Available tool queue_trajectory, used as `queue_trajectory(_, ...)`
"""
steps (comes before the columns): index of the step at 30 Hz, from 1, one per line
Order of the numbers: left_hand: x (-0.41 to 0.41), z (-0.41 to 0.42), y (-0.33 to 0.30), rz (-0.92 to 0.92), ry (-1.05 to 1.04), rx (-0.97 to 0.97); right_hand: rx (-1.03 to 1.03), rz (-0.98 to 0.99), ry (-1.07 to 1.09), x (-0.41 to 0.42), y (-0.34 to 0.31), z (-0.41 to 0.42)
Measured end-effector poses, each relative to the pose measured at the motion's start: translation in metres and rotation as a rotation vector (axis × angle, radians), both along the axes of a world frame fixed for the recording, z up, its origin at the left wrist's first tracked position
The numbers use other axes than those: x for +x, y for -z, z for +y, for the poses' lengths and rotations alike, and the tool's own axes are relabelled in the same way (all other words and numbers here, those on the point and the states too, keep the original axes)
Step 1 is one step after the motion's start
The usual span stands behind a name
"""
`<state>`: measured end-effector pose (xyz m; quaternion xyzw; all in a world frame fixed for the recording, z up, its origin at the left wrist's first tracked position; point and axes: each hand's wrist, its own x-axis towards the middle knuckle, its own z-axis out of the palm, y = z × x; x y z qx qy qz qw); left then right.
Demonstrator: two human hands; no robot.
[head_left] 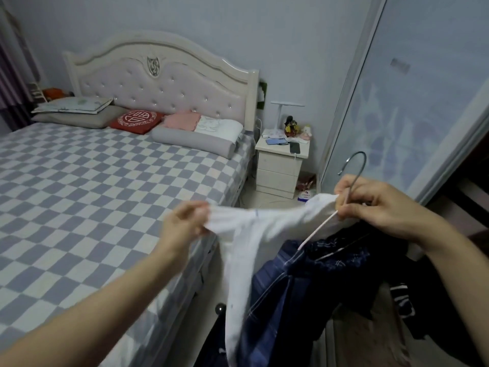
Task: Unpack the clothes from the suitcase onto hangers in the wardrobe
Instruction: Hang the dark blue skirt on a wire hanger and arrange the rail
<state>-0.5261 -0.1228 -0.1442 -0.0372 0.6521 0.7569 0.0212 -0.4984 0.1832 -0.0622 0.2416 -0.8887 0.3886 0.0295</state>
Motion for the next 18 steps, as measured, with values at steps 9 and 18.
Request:
queue_trajectory(9, 0.004, 0.020, -0.054, 0.587, -0.141, -0.358, 0.004, 0.063, 0.118, -0.013, -0.009, -0.005)
queue_trajectory(18, -0.007, 0.073, -0.034, 0.033, 0.424, -0.759, -0.015, 0.133, 0.147, 0.003, -0.028, -0.005)
